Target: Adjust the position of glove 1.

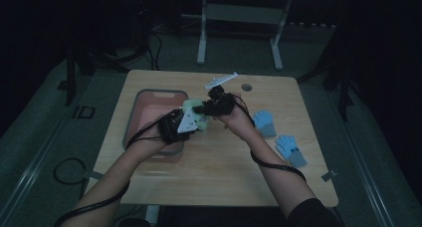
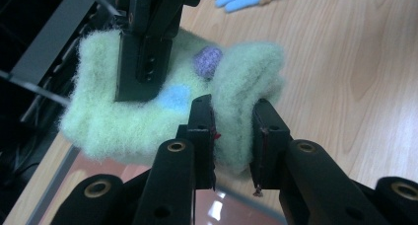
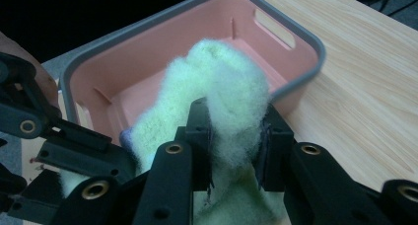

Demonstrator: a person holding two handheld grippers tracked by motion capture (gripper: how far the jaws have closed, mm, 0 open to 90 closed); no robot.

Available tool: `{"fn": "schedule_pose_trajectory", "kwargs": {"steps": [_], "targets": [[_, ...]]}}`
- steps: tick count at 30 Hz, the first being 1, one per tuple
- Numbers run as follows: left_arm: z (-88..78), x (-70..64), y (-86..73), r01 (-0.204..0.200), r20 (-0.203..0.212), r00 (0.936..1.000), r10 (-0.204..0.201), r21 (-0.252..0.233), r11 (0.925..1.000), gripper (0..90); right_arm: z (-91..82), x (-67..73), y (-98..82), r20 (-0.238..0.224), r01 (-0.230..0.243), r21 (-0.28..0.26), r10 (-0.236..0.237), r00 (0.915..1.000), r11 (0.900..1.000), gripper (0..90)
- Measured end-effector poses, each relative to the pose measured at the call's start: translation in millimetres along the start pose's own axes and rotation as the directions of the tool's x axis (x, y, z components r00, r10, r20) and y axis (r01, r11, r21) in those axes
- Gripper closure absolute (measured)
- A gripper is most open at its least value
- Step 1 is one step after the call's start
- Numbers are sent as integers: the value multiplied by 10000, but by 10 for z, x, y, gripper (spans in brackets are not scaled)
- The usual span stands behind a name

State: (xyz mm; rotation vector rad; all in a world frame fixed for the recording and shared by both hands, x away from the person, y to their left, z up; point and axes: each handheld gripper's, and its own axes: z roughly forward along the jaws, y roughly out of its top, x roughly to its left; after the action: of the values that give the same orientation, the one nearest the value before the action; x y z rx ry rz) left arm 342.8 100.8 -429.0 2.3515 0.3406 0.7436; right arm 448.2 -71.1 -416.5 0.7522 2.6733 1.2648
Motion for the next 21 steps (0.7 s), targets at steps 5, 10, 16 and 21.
{"fn": "schedule_pose_trajectory", "kwargs": {"steps": [5, 10, 16, 21], "targets": [[-109, 68, -181, 248, -178, 9995, -244, 219, 9995, 749, 199, 93, 124, -248, -60, 0, 60, 9997, 10000, 723], [-199, 122, -315, 369, -300, 9989, -356, 419, 9984, 749, 350, 169, 221, -410, 2, 1, -1, 9992, 10000, 723], [-280, 208, -551, 663, -363, 9973, -640, 664, 9956, 752, 618, 289, 361, -586, 114, 120, -106, 9982, 9999, 723], [-291, 246, -717, 622, -374, 9975, -592, 867, 9943, 752, 772, 316, 398, -712, 65, 264, -47, 9974, 9996, 723]]}}
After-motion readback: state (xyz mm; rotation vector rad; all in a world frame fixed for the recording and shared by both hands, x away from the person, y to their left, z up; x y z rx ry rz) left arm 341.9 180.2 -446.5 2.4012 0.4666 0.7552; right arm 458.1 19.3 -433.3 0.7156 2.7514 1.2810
